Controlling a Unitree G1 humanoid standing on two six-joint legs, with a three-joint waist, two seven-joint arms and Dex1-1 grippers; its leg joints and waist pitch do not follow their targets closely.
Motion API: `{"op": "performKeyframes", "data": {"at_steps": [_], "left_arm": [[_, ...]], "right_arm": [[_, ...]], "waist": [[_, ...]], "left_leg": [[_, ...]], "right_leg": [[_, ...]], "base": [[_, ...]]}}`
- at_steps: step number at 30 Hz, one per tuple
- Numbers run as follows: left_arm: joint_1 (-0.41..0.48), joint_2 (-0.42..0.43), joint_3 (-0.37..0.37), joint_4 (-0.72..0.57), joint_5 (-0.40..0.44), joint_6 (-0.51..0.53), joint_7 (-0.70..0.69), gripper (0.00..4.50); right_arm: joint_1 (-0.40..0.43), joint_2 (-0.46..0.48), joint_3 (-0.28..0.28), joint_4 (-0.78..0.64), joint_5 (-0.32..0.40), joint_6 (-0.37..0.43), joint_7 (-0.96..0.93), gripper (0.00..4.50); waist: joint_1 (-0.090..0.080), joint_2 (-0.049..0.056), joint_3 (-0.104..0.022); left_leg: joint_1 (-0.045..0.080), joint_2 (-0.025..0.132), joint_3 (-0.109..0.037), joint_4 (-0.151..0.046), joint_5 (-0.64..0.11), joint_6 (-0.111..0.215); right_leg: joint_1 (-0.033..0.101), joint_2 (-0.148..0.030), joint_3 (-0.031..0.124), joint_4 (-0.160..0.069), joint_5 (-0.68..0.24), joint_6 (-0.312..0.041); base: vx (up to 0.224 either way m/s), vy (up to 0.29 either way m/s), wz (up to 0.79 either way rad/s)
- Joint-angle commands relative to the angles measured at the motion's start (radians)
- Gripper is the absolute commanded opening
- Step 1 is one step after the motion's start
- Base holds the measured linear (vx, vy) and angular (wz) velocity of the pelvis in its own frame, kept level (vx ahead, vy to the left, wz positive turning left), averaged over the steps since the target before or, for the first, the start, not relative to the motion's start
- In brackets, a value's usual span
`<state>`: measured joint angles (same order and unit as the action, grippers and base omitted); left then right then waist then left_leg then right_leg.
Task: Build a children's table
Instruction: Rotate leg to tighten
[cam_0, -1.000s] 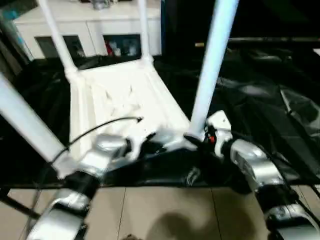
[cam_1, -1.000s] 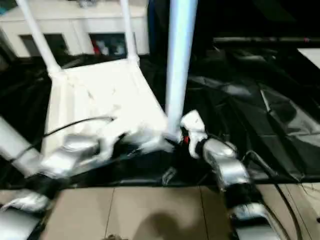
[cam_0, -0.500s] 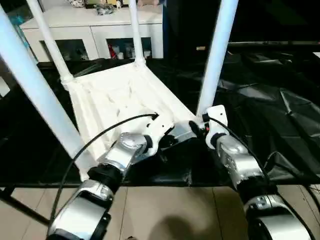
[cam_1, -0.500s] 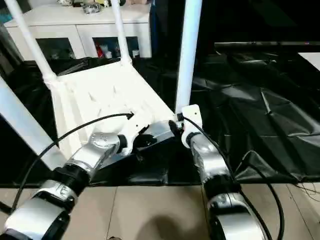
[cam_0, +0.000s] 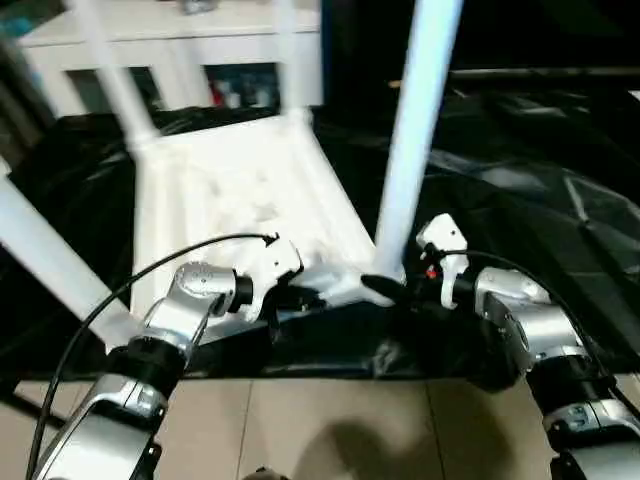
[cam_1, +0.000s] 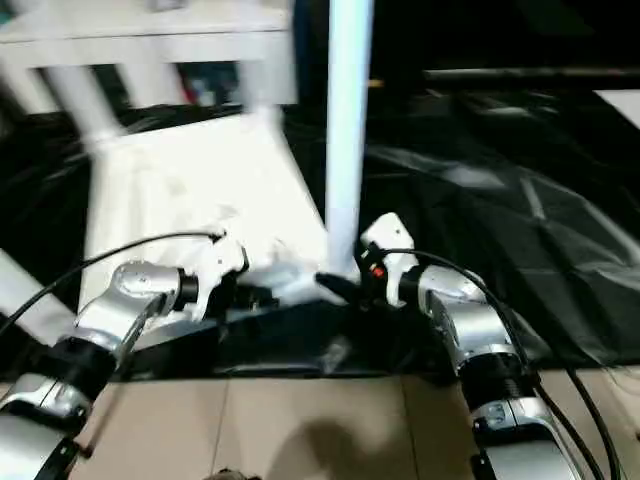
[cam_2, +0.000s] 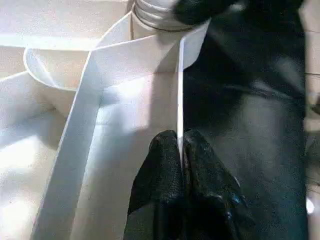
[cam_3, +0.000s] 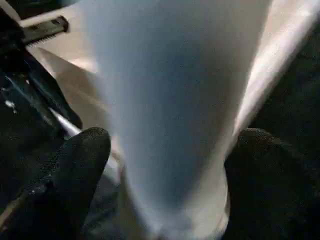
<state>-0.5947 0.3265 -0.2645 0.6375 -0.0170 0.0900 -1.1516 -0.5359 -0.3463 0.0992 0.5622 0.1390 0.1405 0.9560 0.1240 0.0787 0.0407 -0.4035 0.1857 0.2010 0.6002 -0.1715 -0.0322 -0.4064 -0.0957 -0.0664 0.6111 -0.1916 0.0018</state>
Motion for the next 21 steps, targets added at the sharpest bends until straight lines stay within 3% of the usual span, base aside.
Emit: {"op": "performKeyframes", "data": {"at_steps": [1, 5, 14, 21], "left_arm": [[0.016, 0.001, -0.015, -0.041, -0.037, 0.012, -0.047, 0.00], [0.024, 0.010, -0.013, -0.048, -0.036, 0.010, -0.055, 0.00], [0.032, 0.021, -0.003, -0.060, -0.031, 0.021, -0.054, 0.00], [0.023, 0.005, 0.003, -0.030, -0.009, 0.029, 0.010, 0.00]], "right_arm": [[-0.011, -0.036, 0.022, -0.029, 0.007, 0.000, 0.064, 4.46], [-0.003, -0.045, 0.036, -0.043, -0.005, 0.003, 0.104, 4.12], [-0.002, -0.056, 0.054, -0.038, 0.005, -0.008, 0.151, 3.21], [0.024, -0.003, 0.025, -0.013, 0.037, 0.004, 0.117, 2.70]], "waist": [[-0.004, -0.015, -0.067], [-0.008, -0.019, -0.064], [-0.009, -0.022, -0.068], [-0.009, -0.024, -0.068]], "left_leg": [[0.038, 0.054, -0.021, -0.068, -0.206, 0.071], [0.032, 0.049, -0.023, -0.072, -0.231, 0.046], [0.027, 0.047, -0.021, -0.064, -0.164, 0.079], [0.029, 0.049, -0.021, -0.065, -0.174, 0.075]], "right_leg": [[0.040, -0.054, 0.037, -0.062, -0.138, -0.261], [0.045, -0.059, 0.040, -0.067, -0.178, -0.235], [0.045, -0.057, 0.037, -0.061, -0.125, -0.245], [0.043, -0.058, 0.038, -0.063, -0.146, -0.243]], "base": [[0.000, 0.000, 0.00], [0.000, 0.000, 0.00], [0.000, 0.000, 0.00], [0.000, 0.000, 0.00]]}}
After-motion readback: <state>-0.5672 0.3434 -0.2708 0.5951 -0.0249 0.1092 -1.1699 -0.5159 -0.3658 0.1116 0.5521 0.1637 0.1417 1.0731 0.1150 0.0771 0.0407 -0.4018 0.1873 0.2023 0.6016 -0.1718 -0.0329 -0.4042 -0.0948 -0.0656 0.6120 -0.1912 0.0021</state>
